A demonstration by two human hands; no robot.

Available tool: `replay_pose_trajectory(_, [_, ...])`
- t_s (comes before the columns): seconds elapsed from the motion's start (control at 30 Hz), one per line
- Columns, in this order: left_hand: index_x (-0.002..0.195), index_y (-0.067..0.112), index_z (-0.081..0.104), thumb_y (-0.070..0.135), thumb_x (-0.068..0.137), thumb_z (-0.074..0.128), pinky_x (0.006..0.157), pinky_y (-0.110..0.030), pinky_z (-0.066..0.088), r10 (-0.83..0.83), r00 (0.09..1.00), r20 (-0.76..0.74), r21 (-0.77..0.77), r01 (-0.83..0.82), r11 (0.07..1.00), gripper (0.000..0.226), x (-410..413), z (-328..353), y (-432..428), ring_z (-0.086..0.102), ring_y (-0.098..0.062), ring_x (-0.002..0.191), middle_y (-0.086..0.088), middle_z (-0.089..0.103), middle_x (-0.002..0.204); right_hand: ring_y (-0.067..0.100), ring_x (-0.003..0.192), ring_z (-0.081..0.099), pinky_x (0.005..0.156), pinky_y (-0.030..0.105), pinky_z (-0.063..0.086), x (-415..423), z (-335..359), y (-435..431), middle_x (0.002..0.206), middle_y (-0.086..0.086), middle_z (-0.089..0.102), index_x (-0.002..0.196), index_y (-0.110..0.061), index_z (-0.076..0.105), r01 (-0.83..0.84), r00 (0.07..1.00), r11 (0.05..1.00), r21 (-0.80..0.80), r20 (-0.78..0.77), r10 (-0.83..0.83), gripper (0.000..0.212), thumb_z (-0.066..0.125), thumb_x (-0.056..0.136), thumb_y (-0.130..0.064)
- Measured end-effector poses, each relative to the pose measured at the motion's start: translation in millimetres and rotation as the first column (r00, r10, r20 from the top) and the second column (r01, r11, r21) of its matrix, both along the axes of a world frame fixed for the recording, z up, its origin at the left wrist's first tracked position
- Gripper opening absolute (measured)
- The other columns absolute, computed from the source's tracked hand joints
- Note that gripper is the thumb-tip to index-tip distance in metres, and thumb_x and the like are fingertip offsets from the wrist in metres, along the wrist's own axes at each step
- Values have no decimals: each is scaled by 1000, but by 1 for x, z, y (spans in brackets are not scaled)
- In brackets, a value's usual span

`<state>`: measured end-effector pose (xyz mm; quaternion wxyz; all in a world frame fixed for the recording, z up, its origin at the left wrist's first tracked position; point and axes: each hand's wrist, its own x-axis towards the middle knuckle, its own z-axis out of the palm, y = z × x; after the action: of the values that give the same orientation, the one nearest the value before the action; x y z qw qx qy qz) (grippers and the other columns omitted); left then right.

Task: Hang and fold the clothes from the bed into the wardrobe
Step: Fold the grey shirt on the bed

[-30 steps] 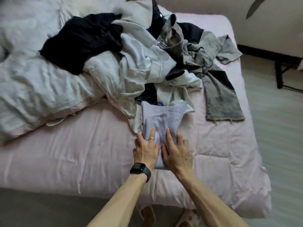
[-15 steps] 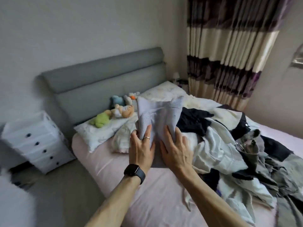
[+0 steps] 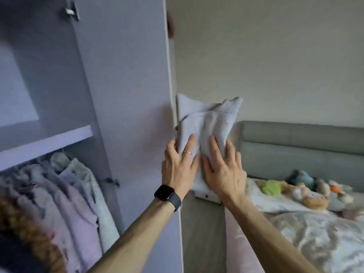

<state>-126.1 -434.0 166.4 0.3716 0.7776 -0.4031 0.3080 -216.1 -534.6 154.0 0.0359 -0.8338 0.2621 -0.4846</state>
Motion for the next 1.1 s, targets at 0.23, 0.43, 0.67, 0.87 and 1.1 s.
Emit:
replay_pose_trajectory(0.23, [147, 25, 49, 32, 89, 72, 77, -46, 57, 408, 909, 91, -47, -405, 913, 63, 89, 52, 160, 59, -40, 96, -24, 46, 125, 37, 98, 57, 49, 40, 51, 137, 48, 132, 142, 13, 48, 146, -27, 50, -400, 912, 914, -63, 69, 404, 59, 67, 92, -45])
replay_pose_trajectory(0.43, [155, 33, 30, 42, 97, 57, 87, -52, 53, 631, 768, 106, 54, -638, 768, 64, 159, 72, 259, 47, -40, 118, -19, 35, 137, 34, 105, 54, 49, 38, 49, 236, 67, 224, 146, 9, 42, 150, -30, 44, -578, 812, 813, -75, 40, 582, 61, 60, 95, -48])
replay_pose_trajectory(0.67, [157, 34, 18, 45, 100, 47, 90, -48, 52, 746, 654, 122, 79, -756, 650, 65, 269, 107, 330, 42, -32, 120, -13, 23, 141, 36, 105, 53, 54, 43, 53, 363, 104, 291, 146, 13, 42, 152, -27, 40, -667, 739, 731, -142, -10, 673, 62, 57, 96, -49])
replay_pose_trajectory(0.87, [156, 34, 15, 47, 101, 45, 92, -46, 52, 798, 603, 12, 106, -794, 598, 65, 361, 119, 351, 40, -31, 122, -11, 18, 139, 35, 113, 50, 58, 43, 53, 466, 124, 310, 152, 11, 34, 156, -29, 28, -707, 707, 687, -167, -154, 690, 64, 45, 100, -55])
replay_pose_trajectory(1.1, [155, 33, 18, 45, 101, 46, 88, -46, 53, 820, 555, -139, 172, -802, 572, 62, 485, 119, 349, 40, -29, 117, -9, 21, 135, 30, 114, 47, 71, 41, 55, 601, 136, 308, 147, 5, 29, 157, -34, 17, -746, 652, 655, -123, -335, 680, 66, 36, 99, -59])
